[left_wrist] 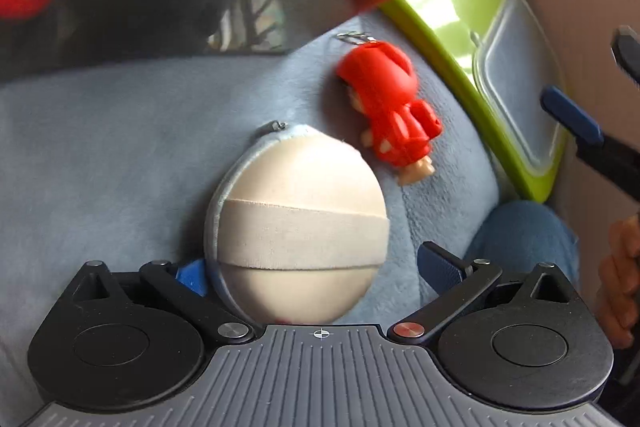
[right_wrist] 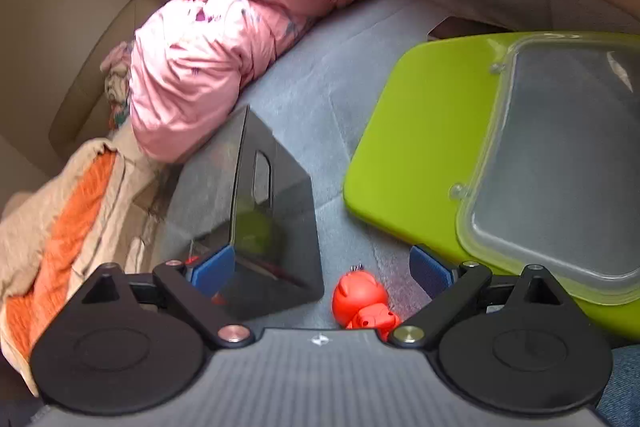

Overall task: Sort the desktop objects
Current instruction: 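Grasp the beige round zipper pouch with the left tool, then lift the beige pouch into the clear box and open the left tool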

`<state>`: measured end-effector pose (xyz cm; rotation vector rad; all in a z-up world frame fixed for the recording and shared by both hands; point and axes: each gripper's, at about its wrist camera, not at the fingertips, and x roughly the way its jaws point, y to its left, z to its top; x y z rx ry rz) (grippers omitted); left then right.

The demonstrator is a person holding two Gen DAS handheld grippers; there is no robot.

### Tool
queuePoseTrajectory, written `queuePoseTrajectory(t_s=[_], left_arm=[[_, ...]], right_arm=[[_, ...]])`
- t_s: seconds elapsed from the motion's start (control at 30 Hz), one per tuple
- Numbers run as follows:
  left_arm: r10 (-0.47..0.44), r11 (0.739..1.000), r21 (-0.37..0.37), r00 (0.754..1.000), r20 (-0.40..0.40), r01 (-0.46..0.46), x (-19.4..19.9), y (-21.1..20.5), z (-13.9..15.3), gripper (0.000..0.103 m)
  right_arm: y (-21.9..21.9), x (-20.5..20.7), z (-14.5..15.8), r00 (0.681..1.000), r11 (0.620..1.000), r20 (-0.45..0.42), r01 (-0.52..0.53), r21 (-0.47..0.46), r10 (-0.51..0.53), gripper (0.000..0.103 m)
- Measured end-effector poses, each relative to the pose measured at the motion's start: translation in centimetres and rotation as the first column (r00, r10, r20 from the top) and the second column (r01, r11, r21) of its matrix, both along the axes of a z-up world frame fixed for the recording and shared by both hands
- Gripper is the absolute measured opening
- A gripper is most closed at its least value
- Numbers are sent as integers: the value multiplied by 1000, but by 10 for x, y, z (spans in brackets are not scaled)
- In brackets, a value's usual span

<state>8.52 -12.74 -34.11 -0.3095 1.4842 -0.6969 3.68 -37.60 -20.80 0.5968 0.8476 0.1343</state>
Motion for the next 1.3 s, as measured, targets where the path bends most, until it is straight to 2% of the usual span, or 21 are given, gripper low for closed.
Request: queuePoseTrajectory(t_s=[0.07, 0.1, 0.13, 0.23, 0.33, 0.47, 0.6, 0.77, 1.0, 1.17, 1.3], left_arm=[[31, 999, -33, 1000, 3, -31, -1, 6, 3, 100], [37, 999, -22, 999, 9, -37, -2, 9, 6, 78], [21, 1000, -8, 999, 24, -21, -4, 11, 10, 68], [-2, 1000, -7, 995, 95, 3, -12, 16, 32, 55], [-1, 999, -45, 990, 138, 8, -20, 20, 51, 43], [4, 997, -71, 987, 160, 8, -21, 23, 62, 42], [19, 998, -60, 987, 158, -10, -20, 31, 65, 42], [-12, 999, -40, 992, 127, 18, -1, 8, 48, 43], [-68, 998, 16, 992, 107, 67, 6, -15, 35, 53], [-91, 995, 57, 991, 103, 86, 5, -18, 25, 53], [-110, 993, 52, 988, 111, 105, 5, -18, 26, 47]], right_arm=[[3, 2, -5, 1000, 999, -7, -13, 40, 13, 95], [5, 2, -7, 1000, 998, -11, -19, 63, 20, 95], [6, 3, -10, 999, 995, -11, -30, 92, 31, 95], [8, 4, -22, 998, 983, -9, -52, 176, 54, 96], [8, 4, -36, 999, 972, -21, -31, 231, 37, 96], [3, 0, -43, 999, 955, -40, 12, 296, 0, 96], [0, -9, -40, 999, 961, -42, 40, 275, -30, 96], [-7, -17, -44, 996, 954, -61, 79, 288, -64, 96], [-5, -16, -56, 997, 949, -69, 55, 311, -35, 96], [-9, -16, -68, 998, 930, -68, 21, 366, 4, 96], [-13, -16, -76, 996, 923, -91, 32, 382, 3, 96]])
